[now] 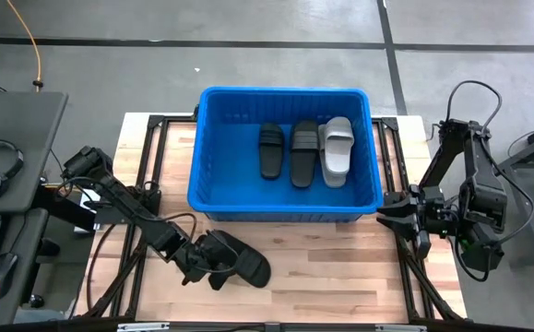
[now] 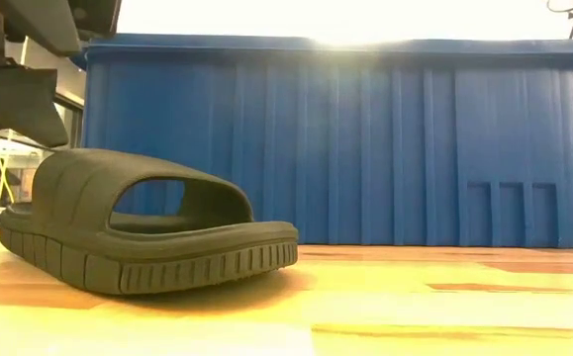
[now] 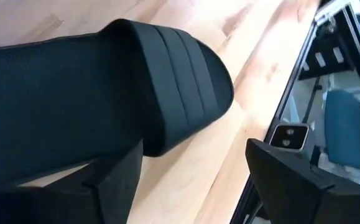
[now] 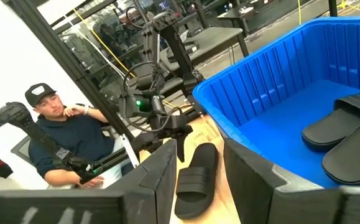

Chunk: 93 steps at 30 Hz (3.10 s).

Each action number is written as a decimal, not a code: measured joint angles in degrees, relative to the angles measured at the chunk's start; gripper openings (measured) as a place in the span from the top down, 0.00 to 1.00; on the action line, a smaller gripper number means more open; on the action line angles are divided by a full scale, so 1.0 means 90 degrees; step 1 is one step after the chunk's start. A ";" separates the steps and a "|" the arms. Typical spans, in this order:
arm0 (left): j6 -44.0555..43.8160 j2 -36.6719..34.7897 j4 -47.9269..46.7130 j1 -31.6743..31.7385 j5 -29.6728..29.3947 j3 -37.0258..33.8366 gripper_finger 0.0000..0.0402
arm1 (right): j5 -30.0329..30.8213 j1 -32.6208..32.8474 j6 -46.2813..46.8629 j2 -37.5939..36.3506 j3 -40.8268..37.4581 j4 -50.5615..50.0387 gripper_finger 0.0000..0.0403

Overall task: Pick and place slides into bin
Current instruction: Put the black slide into the blue bin

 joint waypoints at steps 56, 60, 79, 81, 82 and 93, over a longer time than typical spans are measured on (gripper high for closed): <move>-0.0381 0.0615 0.1589 0.0316 0.0047 -0.0002 0.99 | 0.0002 0.0000 -0.0218 0.0274 0.0000 0.0084 0.79; -0.0370 0.0615 0.2172 0.0316 0.0033 0.0042 0.99 | 0.0001 0.0000 -0.0216 0.0274 0.0000 0.0098 0.79; 0.1077 0.0615 0.1819 0.0316 -0.0566 0.2287 1.00 | 0.0002 0.0002 -0.0218 0.0274 0.0000 0.0305 0.79; 0.1416 0.0615 0.1495 0.0322 -0.0874 0.2694 1.00 | 0.0049 0.0001 -0.0219 0.0274 0.0000 0.0376 0.79; 0.1600 0.0615 0.1290 0.0351 -0.1058 0.2908 1.00 | 0.0157 0.0002 -0.0221 0.0274 0.0000 0.0442 0.79; 0.3614 0.0605 -0.0864 0.1073 -0.2117 0.5019 1.00 | 0.1254 -0.0125 0.0788 0.0270 0.0000 0.1088 0.68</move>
